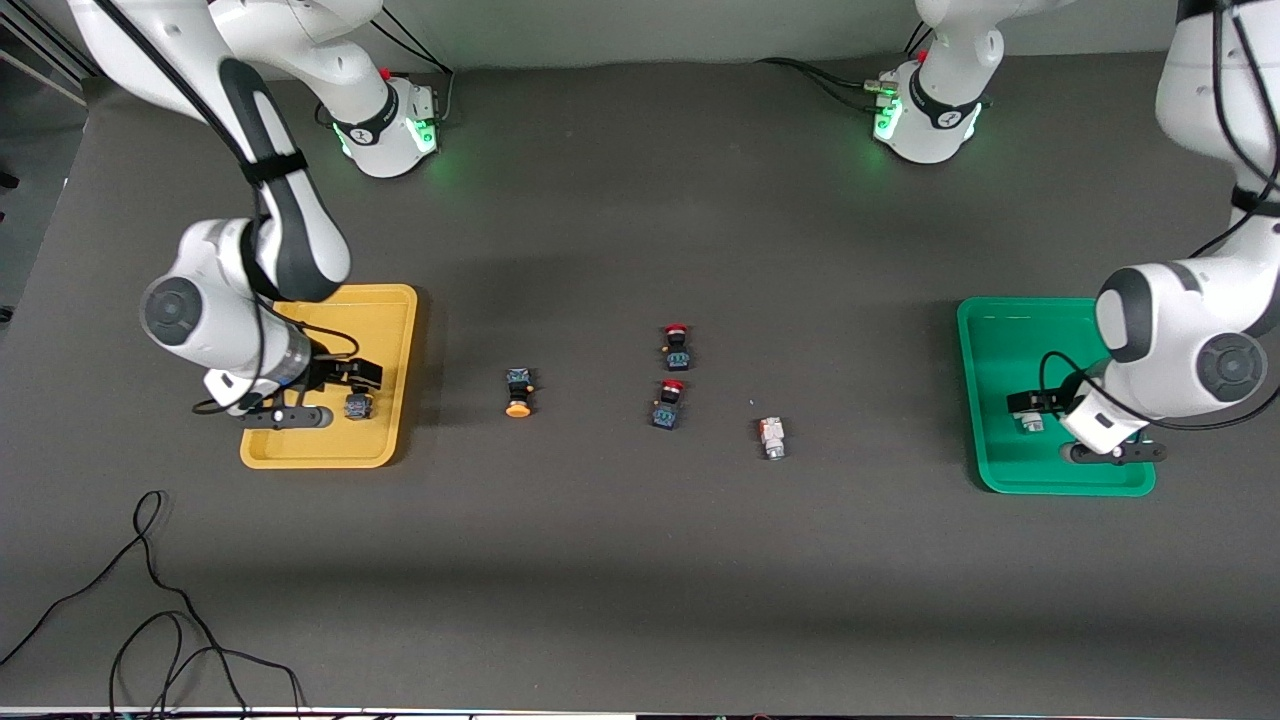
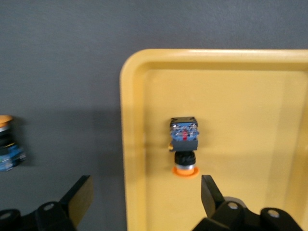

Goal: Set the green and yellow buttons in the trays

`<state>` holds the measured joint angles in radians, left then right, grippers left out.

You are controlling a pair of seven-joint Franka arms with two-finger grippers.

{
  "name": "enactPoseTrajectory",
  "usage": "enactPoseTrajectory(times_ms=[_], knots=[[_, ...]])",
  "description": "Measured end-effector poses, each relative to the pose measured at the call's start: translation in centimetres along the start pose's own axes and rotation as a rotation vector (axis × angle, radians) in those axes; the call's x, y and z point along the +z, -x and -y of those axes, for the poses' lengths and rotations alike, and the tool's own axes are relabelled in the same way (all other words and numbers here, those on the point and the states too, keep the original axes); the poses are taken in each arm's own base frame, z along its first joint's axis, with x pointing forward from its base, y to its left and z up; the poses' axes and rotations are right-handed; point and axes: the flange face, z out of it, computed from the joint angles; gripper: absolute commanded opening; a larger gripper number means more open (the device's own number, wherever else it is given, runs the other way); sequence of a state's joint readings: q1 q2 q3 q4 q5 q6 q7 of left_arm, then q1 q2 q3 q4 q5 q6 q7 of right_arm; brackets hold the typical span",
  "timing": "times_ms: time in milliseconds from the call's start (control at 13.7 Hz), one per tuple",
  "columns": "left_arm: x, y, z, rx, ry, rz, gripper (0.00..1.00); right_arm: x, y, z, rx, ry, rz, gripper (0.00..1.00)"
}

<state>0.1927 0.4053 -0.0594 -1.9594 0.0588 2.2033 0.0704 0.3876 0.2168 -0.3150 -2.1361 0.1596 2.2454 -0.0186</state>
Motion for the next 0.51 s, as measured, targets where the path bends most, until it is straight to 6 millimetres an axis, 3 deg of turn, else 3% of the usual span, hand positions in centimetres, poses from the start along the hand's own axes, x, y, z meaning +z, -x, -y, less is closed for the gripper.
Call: enactPoseTrajectory(times_ms=[147,293,366,513], knots=[[-6.7,1.3,-0.3,-0.004,-0.009,-0.003,0.99,-1.7,-0.3,1.4,0.003,-0.011,0.005,1.00],[-12.8,3.1,-1.7,-0.012,-0.022,-0.040,0.99,-2.3,-0.4,5.1,0.016,-0.009,-0.007,1.00],[-14.4,3.6,-3.4,-0.009,-0.025,-0.060,0.99,-2.3,-0.2,7.7,0.023,-0.006,-0.012,1.00],[-14.9,3.6,-9.0,-0.002,-0.003,-0.081,0.99,-2.3,0.1,12.8,0.046,-0.007,-0.020,1.00]])
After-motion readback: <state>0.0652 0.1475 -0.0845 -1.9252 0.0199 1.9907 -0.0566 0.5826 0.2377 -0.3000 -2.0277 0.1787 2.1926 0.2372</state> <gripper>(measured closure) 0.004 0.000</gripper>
